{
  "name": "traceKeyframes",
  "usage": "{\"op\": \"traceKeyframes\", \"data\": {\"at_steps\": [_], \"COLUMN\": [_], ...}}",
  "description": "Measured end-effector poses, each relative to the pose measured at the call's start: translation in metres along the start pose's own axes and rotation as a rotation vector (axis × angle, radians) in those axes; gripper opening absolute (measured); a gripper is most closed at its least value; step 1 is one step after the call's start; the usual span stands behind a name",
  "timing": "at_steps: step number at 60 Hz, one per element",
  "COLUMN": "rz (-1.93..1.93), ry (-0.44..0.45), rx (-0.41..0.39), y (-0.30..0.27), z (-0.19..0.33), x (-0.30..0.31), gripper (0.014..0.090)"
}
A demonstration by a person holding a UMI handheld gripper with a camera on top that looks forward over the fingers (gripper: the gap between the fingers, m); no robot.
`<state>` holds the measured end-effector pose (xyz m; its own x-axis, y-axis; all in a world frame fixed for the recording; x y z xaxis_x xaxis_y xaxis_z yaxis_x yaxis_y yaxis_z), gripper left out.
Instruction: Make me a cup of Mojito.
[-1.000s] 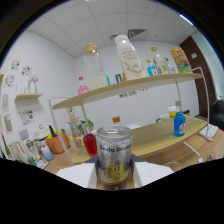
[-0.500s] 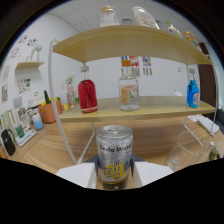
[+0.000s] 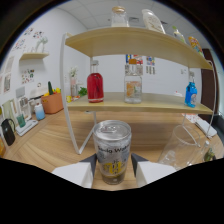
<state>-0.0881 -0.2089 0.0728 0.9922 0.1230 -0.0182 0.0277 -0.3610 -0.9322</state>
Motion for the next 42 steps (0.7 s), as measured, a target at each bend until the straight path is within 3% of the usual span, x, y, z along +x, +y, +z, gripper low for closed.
{"op": "traceKeyframes", "data": {"at_steps": [3,6,24,42], "rz": [0.006,0.013,0.029,0.023], "ry": [0.011,0.016,0.048,0.162], "rx": [-0.025,-0.042,-0.088,-0.183], "y": [0.003,0.001,-0.035,-0.01], "z": [-0.005,-0.012,-0.091,-0.149], "x": [0.001,-0.002,0.0,0.061], "gripper": [0.0665,0.0856,0.0859,0.0858]}}
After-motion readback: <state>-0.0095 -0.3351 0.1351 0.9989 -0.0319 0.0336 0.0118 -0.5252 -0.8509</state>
